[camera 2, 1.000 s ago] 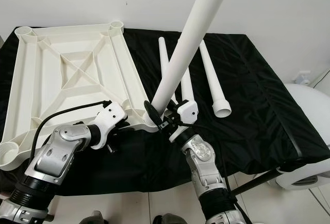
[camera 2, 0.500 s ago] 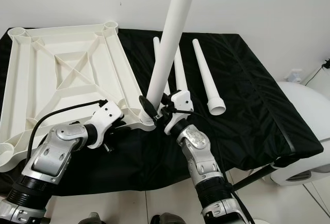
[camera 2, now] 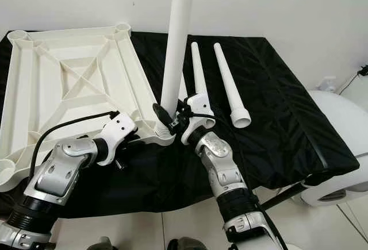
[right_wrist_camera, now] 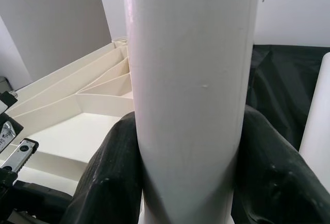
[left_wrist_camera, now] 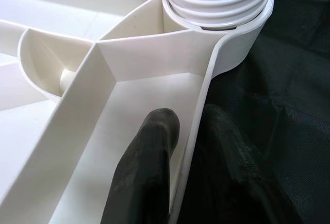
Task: Building children table
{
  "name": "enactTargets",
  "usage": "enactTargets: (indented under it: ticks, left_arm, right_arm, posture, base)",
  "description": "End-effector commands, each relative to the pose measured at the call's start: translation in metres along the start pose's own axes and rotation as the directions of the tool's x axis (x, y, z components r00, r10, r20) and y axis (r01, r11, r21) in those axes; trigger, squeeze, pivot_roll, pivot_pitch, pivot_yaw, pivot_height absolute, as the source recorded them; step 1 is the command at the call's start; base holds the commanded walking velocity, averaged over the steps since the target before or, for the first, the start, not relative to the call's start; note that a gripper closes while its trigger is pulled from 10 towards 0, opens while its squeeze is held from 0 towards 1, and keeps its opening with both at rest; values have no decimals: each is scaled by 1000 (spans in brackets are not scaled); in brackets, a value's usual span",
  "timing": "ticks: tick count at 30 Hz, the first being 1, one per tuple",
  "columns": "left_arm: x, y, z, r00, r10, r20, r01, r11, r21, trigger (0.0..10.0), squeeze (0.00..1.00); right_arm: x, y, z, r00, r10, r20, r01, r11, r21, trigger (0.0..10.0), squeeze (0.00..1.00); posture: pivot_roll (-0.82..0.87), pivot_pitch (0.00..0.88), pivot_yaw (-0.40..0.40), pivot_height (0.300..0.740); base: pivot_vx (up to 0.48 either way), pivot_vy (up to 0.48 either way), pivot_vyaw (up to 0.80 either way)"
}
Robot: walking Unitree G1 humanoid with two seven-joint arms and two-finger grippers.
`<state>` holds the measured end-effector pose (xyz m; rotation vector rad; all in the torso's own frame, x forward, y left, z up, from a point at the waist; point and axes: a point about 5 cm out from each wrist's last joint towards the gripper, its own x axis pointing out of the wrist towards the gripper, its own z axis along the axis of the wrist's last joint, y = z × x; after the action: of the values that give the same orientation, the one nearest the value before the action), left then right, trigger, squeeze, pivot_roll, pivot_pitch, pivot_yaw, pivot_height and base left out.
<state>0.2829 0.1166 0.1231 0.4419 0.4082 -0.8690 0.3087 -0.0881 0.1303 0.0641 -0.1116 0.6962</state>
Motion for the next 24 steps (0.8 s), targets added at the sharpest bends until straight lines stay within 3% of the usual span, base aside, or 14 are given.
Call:
enactTargets:
  ticks: [1, 24]
  left_arm:
    - [-3, 6, -4, 992, 122, -15, -122, 992, -15, 10000, 0]
    - [3, 0, 1, 994, 111, 3, -111, 994, -22, 10000, 0]
  right_arm:
    - [-33, -19, -54, 944, -136, -301, 153, 987, 36, 10000, 0]
    - [-30, -28, -51, 905, -301, -302, 307, 951, -28, 10000, 0]
  posture:
    - [54, 58, -78, 740]
    - [42, 75, -89, 740]
  base:
    - [0, 0, 0]
    - [0, 0, 0]
